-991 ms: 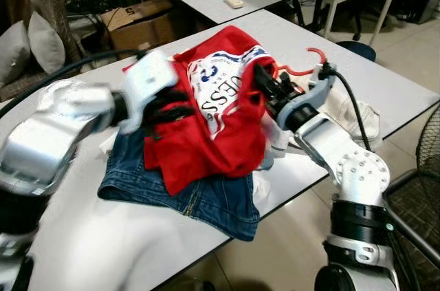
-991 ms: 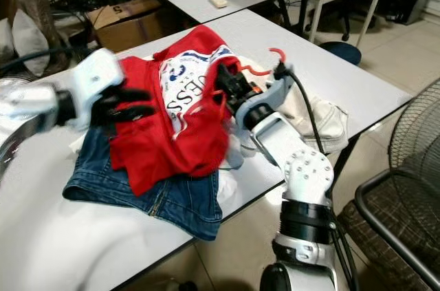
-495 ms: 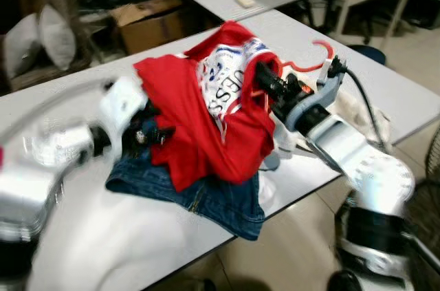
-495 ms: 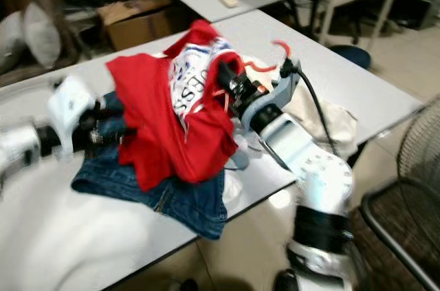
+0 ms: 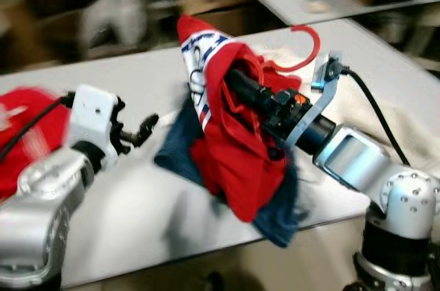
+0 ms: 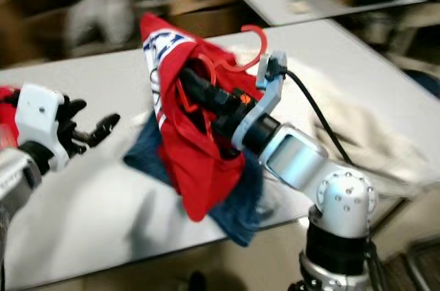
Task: Hang hanger
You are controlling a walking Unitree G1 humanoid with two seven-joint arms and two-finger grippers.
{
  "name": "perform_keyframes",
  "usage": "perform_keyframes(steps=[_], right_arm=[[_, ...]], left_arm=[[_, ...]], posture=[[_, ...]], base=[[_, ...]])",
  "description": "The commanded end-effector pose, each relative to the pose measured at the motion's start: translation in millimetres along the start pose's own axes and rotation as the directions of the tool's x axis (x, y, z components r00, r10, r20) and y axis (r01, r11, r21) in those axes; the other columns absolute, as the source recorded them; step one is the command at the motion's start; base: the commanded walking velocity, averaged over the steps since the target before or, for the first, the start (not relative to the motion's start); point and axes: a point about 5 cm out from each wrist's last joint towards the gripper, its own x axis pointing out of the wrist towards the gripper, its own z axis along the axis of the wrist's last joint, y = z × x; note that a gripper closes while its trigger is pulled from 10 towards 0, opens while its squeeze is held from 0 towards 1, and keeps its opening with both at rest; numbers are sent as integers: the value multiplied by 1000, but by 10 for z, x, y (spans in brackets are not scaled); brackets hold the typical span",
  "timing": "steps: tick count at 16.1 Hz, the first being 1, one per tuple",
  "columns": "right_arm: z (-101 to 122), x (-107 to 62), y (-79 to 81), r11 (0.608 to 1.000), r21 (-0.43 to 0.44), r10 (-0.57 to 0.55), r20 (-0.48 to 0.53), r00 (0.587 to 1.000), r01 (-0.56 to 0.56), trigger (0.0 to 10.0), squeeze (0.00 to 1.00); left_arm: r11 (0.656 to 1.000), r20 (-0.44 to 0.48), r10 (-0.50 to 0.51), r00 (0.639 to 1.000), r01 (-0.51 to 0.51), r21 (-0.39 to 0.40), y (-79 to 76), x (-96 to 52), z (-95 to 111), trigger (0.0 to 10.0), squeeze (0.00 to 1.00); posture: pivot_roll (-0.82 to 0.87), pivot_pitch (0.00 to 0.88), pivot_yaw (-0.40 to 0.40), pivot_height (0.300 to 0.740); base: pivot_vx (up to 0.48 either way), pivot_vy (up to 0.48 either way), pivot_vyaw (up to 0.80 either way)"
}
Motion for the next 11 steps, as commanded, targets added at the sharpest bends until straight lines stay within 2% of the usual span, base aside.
perform_keyframes(steps=[1,3,4,5,6,7,9,11], right_arm=[[-16,15,115,998,-9,55,-22,998,-55,10000,0],[40,21,106,998,-61,13,-8,1000,-13,10000,0],[86,9,22,995,-83,-46,13,999,47,10000,0],[84,5,1,993,-96,-62,8,998,62,10000,0],[61,-11,-30,986,-145,-88,-26,996,83,10000,0],[38,-23,-48,985,-149,-99,-43,994,91,10000,0],[54,-52,-45,977,-183,-113,-31,993,105,10000,0],[109,-65,-23,968,-228,-102,17,995,103,10000,0]], left_arm=[[1000,-7,26,1000,-26,6,10,-3,9,10000,1000],[998,-7,57,998,-57,-11,-16,31,-12,10000,1000],[998,-4,65,998,-65,-15,-51,34,-9,10000,1000],[998,-4,63,998,-63,-17,-60,31,-10,10000,1000],[998,-2,59,998,-59,-14,-79,26,-11,10000,1000],[998,-1,64,998,-64,-7,-84,28,-22,10000,1000],[995,39,101,994,-100,-21,-106,65,-4,10000,1000],[994,92,95,991,-91,-53,-159,97,37,10000,1000]], posture=[[-133,0,102,740],[-145,0,99,740],[-136,0,94,740],[-136,0,94,740],[-135,0,93,740],[-138,0,93,740],[-146,0,93,740],[-151,0,94,740]], base=[[0,0,794],[0,0,794],[0,0,800],[0,0,800],[0,0,800],[0,0,800],[0,0,800],[0,0,800]])
